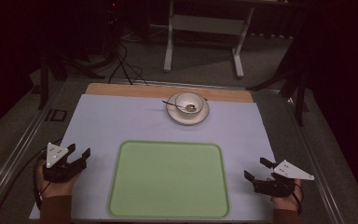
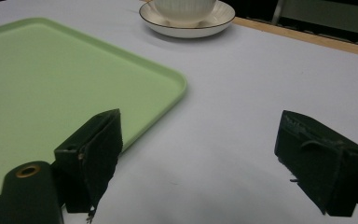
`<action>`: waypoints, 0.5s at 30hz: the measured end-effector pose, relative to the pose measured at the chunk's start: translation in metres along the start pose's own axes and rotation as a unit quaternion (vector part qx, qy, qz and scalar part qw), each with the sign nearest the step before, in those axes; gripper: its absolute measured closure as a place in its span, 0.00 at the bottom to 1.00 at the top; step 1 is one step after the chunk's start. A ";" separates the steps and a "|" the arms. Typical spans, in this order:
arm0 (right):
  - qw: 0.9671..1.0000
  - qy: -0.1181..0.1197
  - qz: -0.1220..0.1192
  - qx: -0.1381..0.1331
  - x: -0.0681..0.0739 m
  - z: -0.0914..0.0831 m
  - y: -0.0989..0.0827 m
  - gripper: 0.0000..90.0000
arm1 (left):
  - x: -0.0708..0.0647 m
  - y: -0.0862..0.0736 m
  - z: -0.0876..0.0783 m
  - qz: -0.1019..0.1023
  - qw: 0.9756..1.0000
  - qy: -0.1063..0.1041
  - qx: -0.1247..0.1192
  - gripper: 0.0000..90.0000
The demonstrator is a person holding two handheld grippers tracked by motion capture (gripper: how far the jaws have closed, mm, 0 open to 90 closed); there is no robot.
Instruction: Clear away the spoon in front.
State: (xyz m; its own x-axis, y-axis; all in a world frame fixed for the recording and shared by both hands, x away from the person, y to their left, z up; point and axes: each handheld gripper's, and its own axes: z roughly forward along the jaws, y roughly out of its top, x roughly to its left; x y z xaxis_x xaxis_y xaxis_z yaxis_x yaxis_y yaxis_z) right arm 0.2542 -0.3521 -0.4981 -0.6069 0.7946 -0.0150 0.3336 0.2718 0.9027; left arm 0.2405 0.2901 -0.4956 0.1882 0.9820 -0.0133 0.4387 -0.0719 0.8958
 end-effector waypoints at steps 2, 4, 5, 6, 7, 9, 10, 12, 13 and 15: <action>1.000 0.000 -0.002 0.003 0.000 0.001 -0.001 0.16 | 0.001 0.000 0.001 -0.004 1.000 -0.003 0.003 0.47; 1.000 0.002 -0.002 0.006 -0.001 0.002 -0.001 0.16 | 0.001 0.000 0.002 -0.006 1.000 -0.003 0.004 0.47; 1.000 0.002 -0.003 0.007 -0.001 0.003 -0.002 0.16 | 0.000 0.000 0.003 -0.003 1.000 -0.005 0.005 0.47; 1.000 0.003 -0.003 0.008 -0.001 0.004 -0.002 0.16 | 0.000 0.000 0.003 -0.001 1.000 -0.005 0.006 0.47; 1.000 0.005 -0.003 0.007 -0.002 0.004 -0.002 0.16 | -0.001 -0.001 0.004 -0.001 1.000 -0.006 0.007 0.47; 1.000 0.006 -0.003 0.009 -0.001 0.005 -0.002 0.16 | -0.001 -0.001 0.004 0.000 1.000 -0.008 0.007 0.47; 1.000 0.006 -0.004 0.010 -0.001 0.005 -0.002 0.16 | -0.002 0.000 0.005 0.000 1.000 -0.010 0.007 0.47; 1.000 0.008 -0.006 0.008 0.000 0.006 -0.002 0.16 | -0.003 0.000 0.005 -0.001 1.000 -0.012 0.006 0.47; 1.000 0.008 -0.007 0.008 0.000 0.006 -0.001 0.16 | -0.003 0.000 0.006 -0.001 1.000 -0.012 0.006 0.47; 1.000 0.008 -0.007 0.010 0.000 0.006 -0.002 0.16 | -0.004 0.002 0.008 0.000 1.000 -0.018 0.007 0.47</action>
State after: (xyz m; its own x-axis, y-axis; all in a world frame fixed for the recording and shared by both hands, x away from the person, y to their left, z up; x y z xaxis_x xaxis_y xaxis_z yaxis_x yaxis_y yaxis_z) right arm 0.2585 -0.3492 -0.5023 -0.6225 0.7824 -0.0209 0.3393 0.2938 0.8936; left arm 0.2472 0.2843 -0.4975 0.2194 0.9752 -0.0293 0.4516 -0.0749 0.8890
